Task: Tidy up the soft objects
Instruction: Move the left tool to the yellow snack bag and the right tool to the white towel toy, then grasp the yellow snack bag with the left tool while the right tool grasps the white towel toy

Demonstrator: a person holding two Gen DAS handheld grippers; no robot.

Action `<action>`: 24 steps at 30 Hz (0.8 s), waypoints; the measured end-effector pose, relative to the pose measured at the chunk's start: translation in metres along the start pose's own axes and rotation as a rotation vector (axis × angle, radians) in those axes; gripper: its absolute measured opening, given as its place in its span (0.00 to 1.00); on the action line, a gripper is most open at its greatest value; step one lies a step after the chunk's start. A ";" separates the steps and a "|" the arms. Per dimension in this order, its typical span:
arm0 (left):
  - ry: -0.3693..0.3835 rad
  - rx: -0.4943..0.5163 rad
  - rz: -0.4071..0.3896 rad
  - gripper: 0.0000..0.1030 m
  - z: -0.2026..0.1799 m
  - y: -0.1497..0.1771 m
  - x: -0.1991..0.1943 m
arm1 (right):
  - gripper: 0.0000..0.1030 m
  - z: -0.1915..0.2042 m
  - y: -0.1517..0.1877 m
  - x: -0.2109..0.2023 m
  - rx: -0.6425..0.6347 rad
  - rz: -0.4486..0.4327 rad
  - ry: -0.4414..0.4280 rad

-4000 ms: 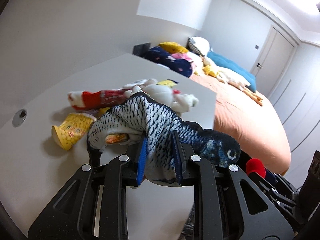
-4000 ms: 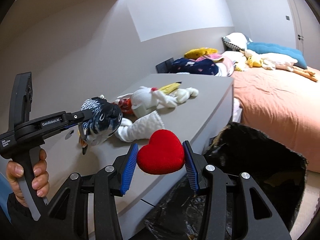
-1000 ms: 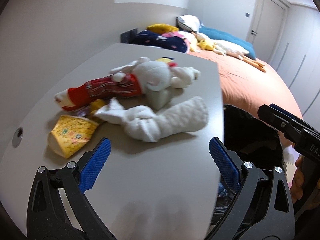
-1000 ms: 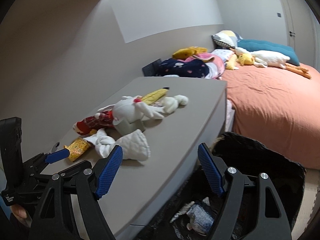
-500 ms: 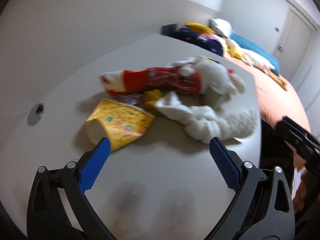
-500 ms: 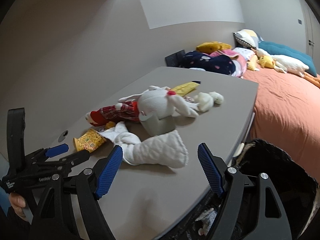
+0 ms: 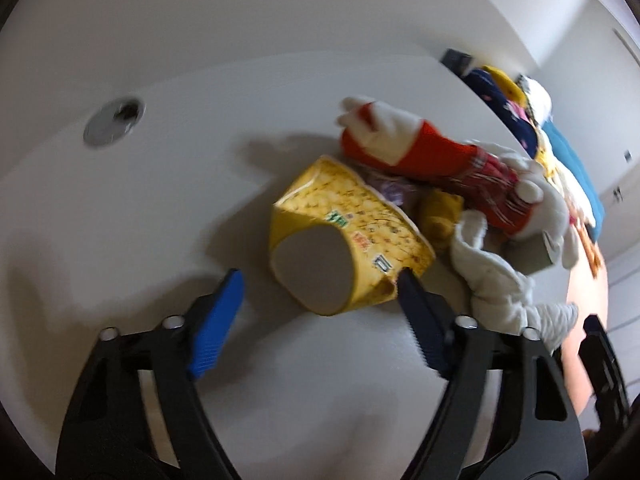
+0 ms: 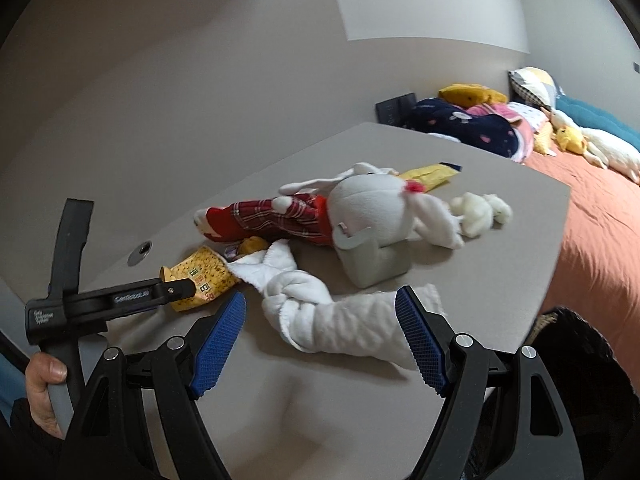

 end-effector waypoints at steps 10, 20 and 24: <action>0.005 -0.103 0.025 0.55 0.015 -0.022 0.008 | 0.76 0.026 -0.015 0.039 -0.135 0.061 -0.054; 0.000 -0.166 0.007 0.61 0.028 -0.046 0.011 | 0.67 0.024 -0.018 0.072 -0.157 0.129 -0.024; 0.002 -0.185 0.004 0.76 0.033 -0.052 0.010 | 0.65 0.021 -0.015 0.078 -0.156 0.146 -0.029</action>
Point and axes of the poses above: each gripper's, at about its wrist camera, not at the fingertips, and x roughly the way its jaws point, z to its left, y to its underside, the point moved 1 cm from there along x, roughly the way its jaws point, and after that the axes turned 14 degrees about -x, right-handed, at the moved point
